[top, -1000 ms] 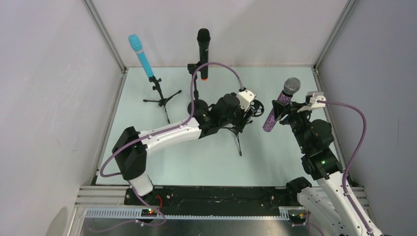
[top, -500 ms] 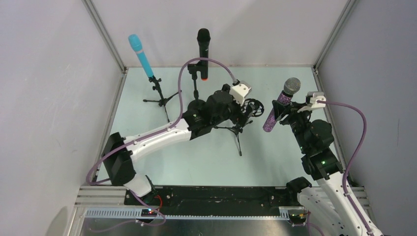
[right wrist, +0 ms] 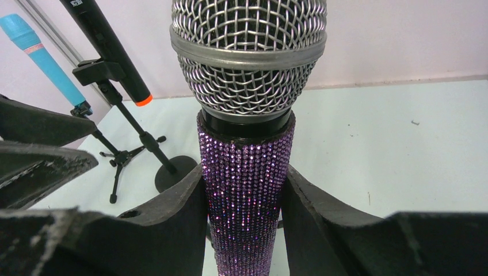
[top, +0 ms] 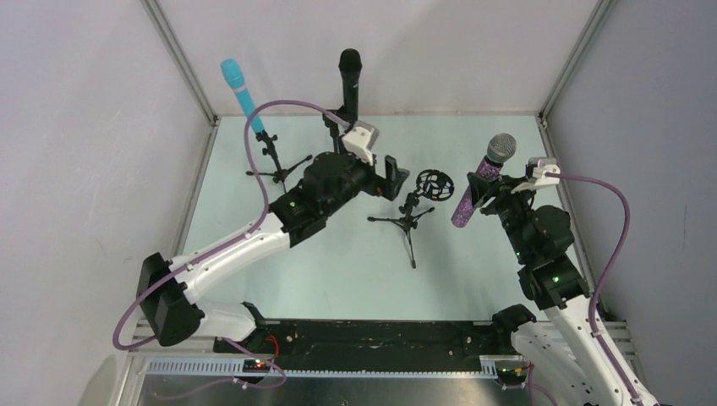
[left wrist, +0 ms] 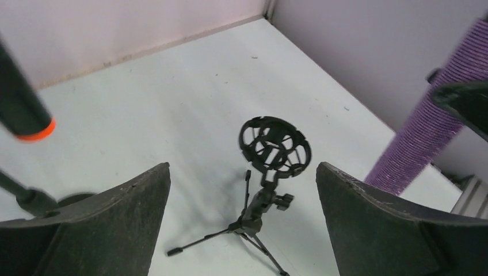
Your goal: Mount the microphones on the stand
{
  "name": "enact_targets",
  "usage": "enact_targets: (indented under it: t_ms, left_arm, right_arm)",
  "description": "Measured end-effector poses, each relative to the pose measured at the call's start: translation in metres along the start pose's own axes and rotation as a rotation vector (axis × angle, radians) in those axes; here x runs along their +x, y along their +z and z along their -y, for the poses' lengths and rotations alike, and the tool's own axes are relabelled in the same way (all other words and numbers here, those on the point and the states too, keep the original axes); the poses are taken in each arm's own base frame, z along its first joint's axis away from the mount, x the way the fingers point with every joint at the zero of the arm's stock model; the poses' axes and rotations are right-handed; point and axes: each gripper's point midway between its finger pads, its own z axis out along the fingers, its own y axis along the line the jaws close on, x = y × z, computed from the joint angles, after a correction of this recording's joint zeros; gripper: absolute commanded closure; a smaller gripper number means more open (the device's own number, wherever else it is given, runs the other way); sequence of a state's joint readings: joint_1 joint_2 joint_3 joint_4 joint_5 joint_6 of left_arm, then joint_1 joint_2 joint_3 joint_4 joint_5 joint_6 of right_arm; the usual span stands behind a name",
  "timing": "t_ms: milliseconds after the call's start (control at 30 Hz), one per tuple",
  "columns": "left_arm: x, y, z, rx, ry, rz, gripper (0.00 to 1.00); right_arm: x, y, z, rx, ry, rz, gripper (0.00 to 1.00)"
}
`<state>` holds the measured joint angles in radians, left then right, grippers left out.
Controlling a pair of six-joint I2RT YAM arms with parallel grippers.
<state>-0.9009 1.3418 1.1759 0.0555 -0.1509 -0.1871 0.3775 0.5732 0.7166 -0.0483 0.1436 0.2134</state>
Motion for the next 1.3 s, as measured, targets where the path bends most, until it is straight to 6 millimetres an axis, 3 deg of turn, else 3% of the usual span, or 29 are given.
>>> enact_targets:
  t_ms: [133,267,367,633,833,1300]
  left_arm:
    - [0.016,-0.003,-0.042,-0.083,-0.132,-0.005,0.00]
    - [0.048,-0.008,-0.082,-0.177,-0.264,-0.050,0.00]
    - [0.068,-0.017,-0.099,-0.225,-0.320,-0.077,0.00]
    - [0.090,-0.057,-0.113,-0.290,-0.388,-0.050,0.00]
    - [0.117,-0.081,-0.130,-0.377,-0.402,-0.056,0.00]
    - [0.154,-0.112,-0.157,-0.559,-0.341,-0.181,0.00]
  right_arm:
    - [0.001,0.001,-0.001,-0.002,0.004,-0.005,1.00]
    - [0.002,0.001,-0.001,-0.001,0.012,-0.008,1.00]
    - [0.002,0.001,-0.001,-0.001,0.014,-0.008,1.00]
    - [0.003,0.002,-0.001,-0.002,0.018,-0.012,1.00]
    - [0.006,0.003,-0.002,-0.005,0.016,-0.021,1.00]
    - [0.006,0.017,-0.010,-0.048,0.000,-0.013,1.00]
